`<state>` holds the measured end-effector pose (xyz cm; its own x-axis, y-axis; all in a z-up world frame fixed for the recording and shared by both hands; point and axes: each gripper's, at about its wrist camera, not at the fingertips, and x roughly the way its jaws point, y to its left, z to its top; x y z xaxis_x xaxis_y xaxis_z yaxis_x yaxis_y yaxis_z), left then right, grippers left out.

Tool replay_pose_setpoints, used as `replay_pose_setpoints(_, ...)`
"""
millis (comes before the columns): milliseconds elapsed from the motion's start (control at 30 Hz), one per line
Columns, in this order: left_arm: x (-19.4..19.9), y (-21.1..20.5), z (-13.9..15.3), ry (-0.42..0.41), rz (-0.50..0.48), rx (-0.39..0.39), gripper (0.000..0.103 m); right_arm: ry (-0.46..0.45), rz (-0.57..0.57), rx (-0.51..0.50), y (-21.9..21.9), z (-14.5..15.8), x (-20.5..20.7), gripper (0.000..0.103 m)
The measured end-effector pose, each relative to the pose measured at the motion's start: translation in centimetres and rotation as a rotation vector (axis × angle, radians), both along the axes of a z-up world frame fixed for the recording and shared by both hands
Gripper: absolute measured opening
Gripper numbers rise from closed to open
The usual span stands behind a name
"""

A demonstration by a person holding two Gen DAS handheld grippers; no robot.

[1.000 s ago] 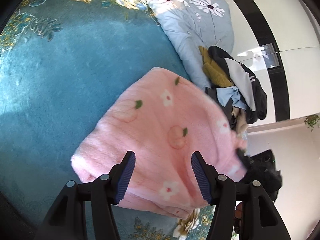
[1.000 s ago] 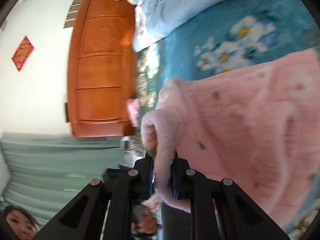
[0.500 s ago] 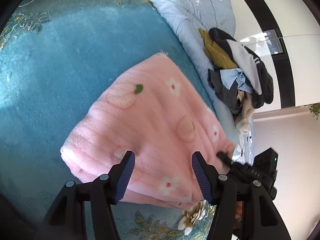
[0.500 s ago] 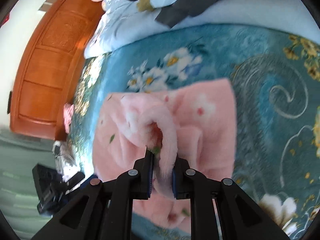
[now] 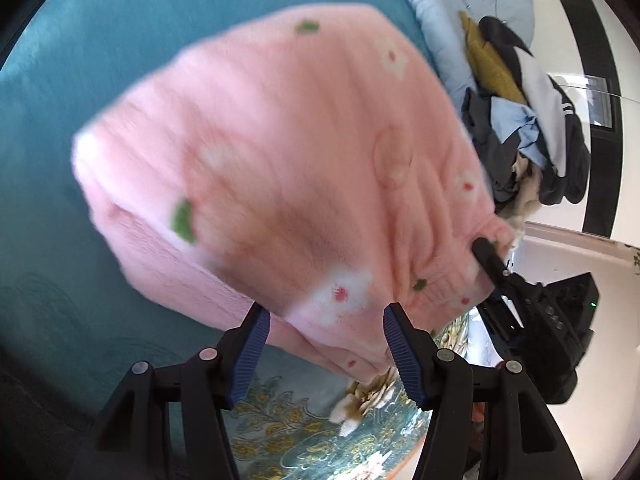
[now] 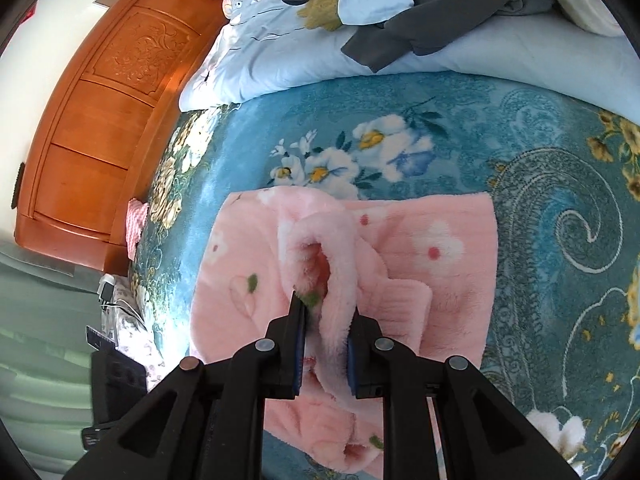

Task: Fold clothes
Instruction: 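Grasp the pink bundle edge with the left gripper while the right gripper grasps the cuff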

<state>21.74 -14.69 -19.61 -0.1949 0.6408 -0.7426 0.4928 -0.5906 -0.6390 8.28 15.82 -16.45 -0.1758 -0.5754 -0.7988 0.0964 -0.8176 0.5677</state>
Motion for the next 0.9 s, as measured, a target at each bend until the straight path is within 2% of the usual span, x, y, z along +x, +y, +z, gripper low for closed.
replay_pose_setpoints(200,0.3,0.4,-0.6,0.023,0.098,0.124,0.058,-0.016,-0.008,-0.017,0.4,0.0,-0.1,0.018)
replay_pose_setpoints(233,0.3,0.3,-0.5,0.029,0.108,0.120,0.051,-0.017,-0.008,-0.020,0.4,0.0,-0.1,0.018)
replay_pose_setpoints(267,0.3,0.1,-0.5,0.033,0.116,0.114,0.039,-0.019,-0.008,-0.024,0.4,0.0,-0.1,0.018)
replay_pose_setpoints(300,0.3,0.0,-0.6,0.031,0.124,0.108,0.032,-0.021,-0.008,-0.032,0.4,0.1,-0.1,0.018)
replay_pose_setpoints(333,0.4,-0.1,-0.8,0.025,0.132,0.099,0.021,-0.026,-0.008,-0.047,0.4,0.2,-0.1,0.018)
replay_pose_setpoints(367,0.5,-0.2,-1.0,0.017,0.139,0.093,0.017,-0.033,-0.008,-0.071,0.4,0.2,-0.2,0.018)
replay_pose_setpoints(433,1.1,-0.5,-1.2,0.008,0.156,0.108,0.014,-0.047,-0.009,-0.119,0.4,0.4,-0.3,0.018)
replay_pose_setpoints(533,2.1,-1.3,-0.8,0.028,0.175,0.161,0.013,-0.069,-0.042,-0.251,1.3,0.7,-0.4,0.017)
replay_pose_setpoints(600,2.8,-2.4,-0.7,0.043,0.184,0.162,0.013,-0.079,-0.068,-0.331,2.0,0.8,-0.5,0.017)
replay_pose_setpoints(667,3.5,-3.4,-1.4,0.024,0.203,0.152,0.013,-0.091,-0.070,-0.219,2.5,-0.3,-0.6,0.017)
replay_pose_setpoints(733,4.2,-3.6,-2.6,-0.019,0.212,0.180,0.013,-0.112,-0.059,-0.102,2.9,-1.9,-0.5,0.017)
replay_pose_setpoints(867,4.7,-3.1,-3.5,-0.046,0.208,0.202,0.013,-0.128,-0.055,-0.077,3.2,-3.7,0.6,0.018)
replay_pose_setpoints(900,4.6,-3.0,-3.4,-0.042,0.206,0.206,0.014,-0.114,-0.064,-0.083,3.5,-3.4,0.8,0.023)
